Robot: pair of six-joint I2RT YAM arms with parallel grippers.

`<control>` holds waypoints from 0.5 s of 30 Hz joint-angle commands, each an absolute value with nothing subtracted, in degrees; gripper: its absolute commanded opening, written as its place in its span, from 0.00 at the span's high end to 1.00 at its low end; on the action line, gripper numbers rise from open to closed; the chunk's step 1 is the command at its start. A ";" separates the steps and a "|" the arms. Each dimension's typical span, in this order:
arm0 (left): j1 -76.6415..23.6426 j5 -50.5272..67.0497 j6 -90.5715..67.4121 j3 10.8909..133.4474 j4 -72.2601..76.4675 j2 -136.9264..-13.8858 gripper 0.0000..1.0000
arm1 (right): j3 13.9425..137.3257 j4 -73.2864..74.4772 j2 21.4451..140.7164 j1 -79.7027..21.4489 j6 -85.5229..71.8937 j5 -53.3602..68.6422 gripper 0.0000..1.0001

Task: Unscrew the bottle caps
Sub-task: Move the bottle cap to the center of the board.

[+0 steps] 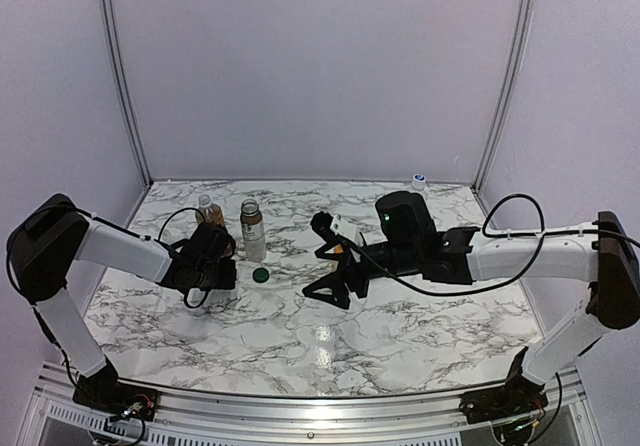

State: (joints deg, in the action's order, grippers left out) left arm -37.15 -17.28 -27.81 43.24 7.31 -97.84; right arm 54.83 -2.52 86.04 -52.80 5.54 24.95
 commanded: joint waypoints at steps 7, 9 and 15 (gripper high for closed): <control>-34.23 -20.74 -26.72 37.20 3.78 -91.96 0.79 | 54.67 -3.56 85.28 -53.26 3.93 24.11 0.02; -33.49 -20.81 -26.50 36.77 3.94 -91.19 0.79 | 55.11 -3.37 85.09 -53.20 2.69 20.88 0.02; -32.17 -19.43 -25.35 38.13 4.14 -91.08 0.79 | 58.28 -0.19 84.67 -53.12 0.36 8.62 0.01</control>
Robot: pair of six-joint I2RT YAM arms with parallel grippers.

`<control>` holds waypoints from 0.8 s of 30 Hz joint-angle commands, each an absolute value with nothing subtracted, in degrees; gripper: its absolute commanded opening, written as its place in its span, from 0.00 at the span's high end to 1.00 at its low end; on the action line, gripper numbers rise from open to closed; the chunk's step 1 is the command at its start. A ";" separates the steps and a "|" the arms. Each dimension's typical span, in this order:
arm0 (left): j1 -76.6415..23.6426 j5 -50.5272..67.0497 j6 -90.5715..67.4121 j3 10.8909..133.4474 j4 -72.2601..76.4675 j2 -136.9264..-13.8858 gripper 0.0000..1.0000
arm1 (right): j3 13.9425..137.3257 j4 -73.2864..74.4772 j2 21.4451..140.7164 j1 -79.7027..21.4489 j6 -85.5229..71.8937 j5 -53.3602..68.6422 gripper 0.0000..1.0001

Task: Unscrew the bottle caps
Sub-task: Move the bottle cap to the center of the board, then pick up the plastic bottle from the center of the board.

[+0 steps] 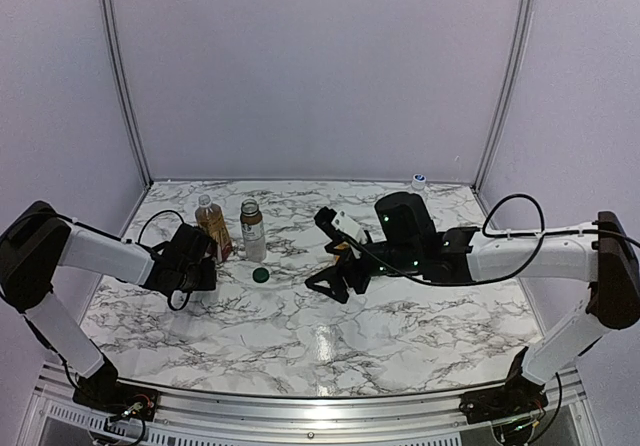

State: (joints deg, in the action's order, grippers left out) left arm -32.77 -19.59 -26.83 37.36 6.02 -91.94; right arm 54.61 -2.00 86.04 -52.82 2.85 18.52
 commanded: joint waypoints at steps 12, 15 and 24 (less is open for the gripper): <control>-32.10 -18.24 -25.00 40.20 3.60 -85.16 0.38 | 62.85 8.45 85.57 -48.86 -5.10 -4.83 0.02; -32.14 -18.53 -24.71 40.38 2.38 -82.61 0.32 | 63.74 9.04 86.56 -47.13 -5.45 -4.38 0.02; -32.12 -16.11 -24.74 38.85 0.09 -72.53 0.09 | 70.66 14.33 94.78 -44.73 -4.23 -5.40 0.04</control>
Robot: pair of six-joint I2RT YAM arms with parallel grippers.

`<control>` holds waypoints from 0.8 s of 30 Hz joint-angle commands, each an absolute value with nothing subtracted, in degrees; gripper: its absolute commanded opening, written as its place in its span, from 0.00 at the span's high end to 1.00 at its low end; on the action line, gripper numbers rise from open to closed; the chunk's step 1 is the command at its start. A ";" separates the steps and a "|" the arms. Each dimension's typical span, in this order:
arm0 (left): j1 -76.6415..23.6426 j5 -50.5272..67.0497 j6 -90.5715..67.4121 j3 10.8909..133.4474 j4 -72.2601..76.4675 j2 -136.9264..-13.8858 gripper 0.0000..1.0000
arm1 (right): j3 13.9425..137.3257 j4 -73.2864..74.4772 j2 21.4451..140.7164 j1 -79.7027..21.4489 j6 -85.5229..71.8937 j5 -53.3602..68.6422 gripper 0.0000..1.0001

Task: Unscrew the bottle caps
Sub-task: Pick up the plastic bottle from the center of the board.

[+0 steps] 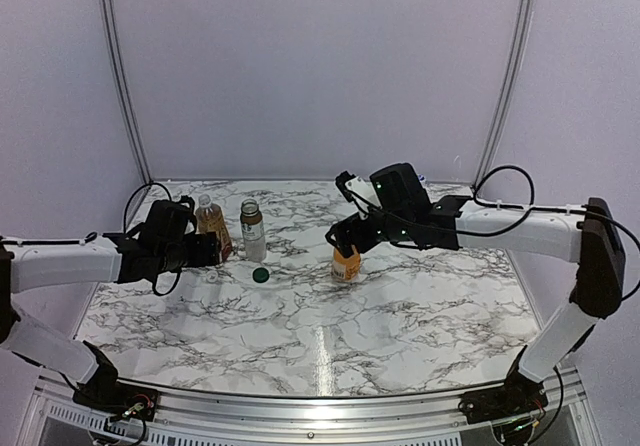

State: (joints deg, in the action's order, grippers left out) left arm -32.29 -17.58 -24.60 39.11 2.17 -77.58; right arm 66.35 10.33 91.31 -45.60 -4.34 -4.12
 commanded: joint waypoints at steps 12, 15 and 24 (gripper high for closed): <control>-32.08 -9.95 -26.47 36.96 0.97 -62.49 0.01 | 74.76 16.62 101.26 -42.75 -5.12 -4.41 0.27; -32.08 -8.59 -27.09 37.10 1.39 -61.79 0.01 | 75.16 16.86 102.47 -42.51 -5.01 -3.08 0.36; -32.08 -8.08 -26.94 36.83 1.41 -60.68 0.01 | 74.81 15.11 103.11 -42.26 -4.59 -2.71 0.56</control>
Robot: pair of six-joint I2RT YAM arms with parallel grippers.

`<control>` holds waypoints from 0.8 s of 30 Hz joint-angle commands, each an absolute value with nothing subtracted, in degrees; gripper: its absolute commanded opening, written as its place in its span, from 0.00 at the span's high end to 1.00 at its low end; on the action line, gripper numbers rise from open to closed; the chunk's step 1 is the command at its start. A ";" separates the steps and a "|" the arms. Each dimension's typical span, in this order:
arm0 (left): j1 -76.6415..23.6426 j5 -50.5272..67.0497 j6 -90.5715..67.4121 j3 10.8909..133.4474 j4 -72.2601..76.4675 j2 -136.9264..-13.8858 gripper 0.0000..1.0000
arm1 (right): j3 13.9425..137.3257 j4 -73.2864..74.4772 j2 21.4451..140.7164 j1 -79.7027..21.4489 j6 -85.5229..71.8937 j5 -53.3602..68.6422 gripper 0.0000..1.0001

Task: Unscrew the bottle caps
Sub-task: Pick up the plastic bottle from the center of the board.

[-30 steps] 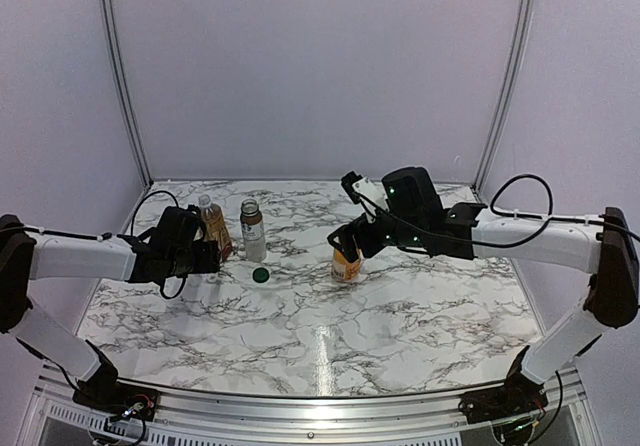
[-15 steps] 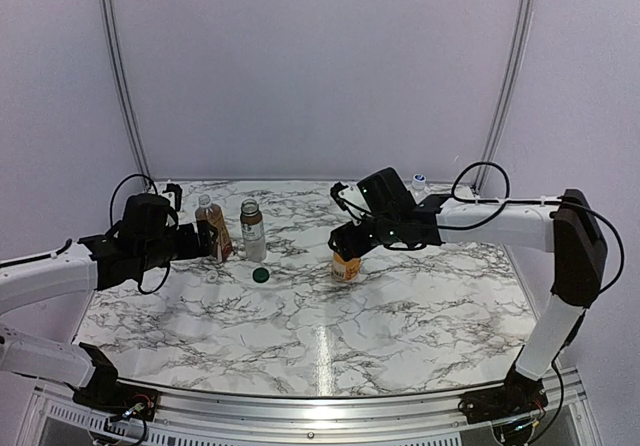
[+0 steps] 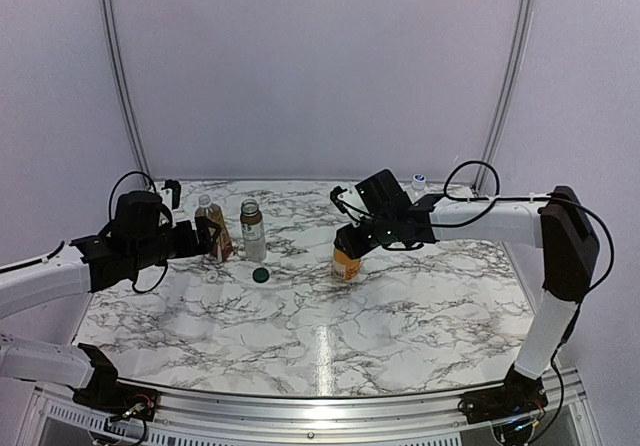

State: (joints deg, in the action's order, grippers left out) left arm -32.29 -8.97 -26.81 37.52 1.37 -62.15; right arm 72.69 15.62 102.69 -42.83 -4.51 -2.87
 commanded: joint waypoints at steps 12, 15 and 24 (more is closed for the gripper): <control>-32.36 10.23 -23.99 36.62 9.90 -58.67 0.01 | 73.95 14.41 97.87 -42.23 -2.38 8.02 1.00; -34.69 13.35 -20.86 38.20 10.07 -59.84 0.01 | 74.97 16.07 96.02 -42.34 -1.35 14.82 1.00; -44.66 8.13 -10.24 45.59 7.08 -64.20 0.03 | 80.19 19.71 92.38 -43.85 -8.04 25.54 1.00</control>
State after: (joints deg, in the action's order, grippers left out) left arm -41.67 10.07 -16.64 40.42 7.27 -61.82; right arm 76.62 18.61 94.59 -43.00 -3.53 18.79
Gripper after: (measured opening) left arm 0.976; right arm 0.317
